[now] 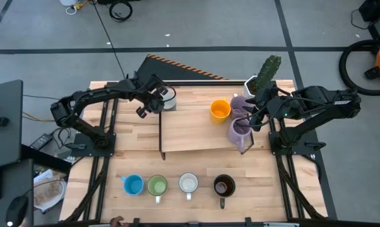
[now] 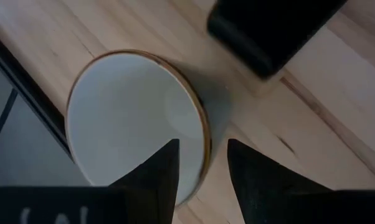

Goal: Place coffee mugs
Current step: Put the blue mug on the shelf

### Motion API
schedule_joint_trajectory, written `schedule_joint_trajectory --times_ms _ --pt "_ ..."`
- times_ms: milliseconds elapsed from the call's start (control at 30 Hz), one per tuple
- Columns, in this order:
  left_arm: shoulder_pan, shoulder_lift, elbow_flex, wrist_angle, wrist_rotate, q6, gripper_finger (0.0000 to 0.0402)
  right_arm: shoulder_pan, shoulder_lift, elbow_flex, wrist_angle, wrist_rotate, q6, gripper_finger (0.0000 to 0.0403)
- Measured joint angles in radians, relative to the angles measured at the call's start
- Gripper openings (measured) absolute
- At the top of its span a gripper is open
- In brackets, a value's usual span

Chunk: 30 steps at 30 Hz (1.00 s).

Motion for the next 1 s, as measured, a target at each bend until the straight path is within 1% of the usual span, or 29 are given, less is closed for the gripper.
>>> schedule_joint_trajectory --times_ms 267,633,733,1000 --pt "0.039 0.0 0.0 -0.001 0.019 -0.02 0.0141 0.0 0.0 0.0 0.0 -0.003 0.0 0.0135" --pt "0.04 0.0 0.0 -0.001 0.025 -0.025 0.014 0.0 0.0 0.0 0.001 -0.003 0.0 0.0135" --pt "0.04 0.0 0.0 -0.001 0.03 -0.025 0.0125 0.0 0.0 0.0 0.001 -0.003 0.0 0.0135" --pt "0.04 0.0 0.0 -0.018 0.053 -0.025 0.006 0.0 0.0 0.0 0.002 -0.003 0.0 0.0135"
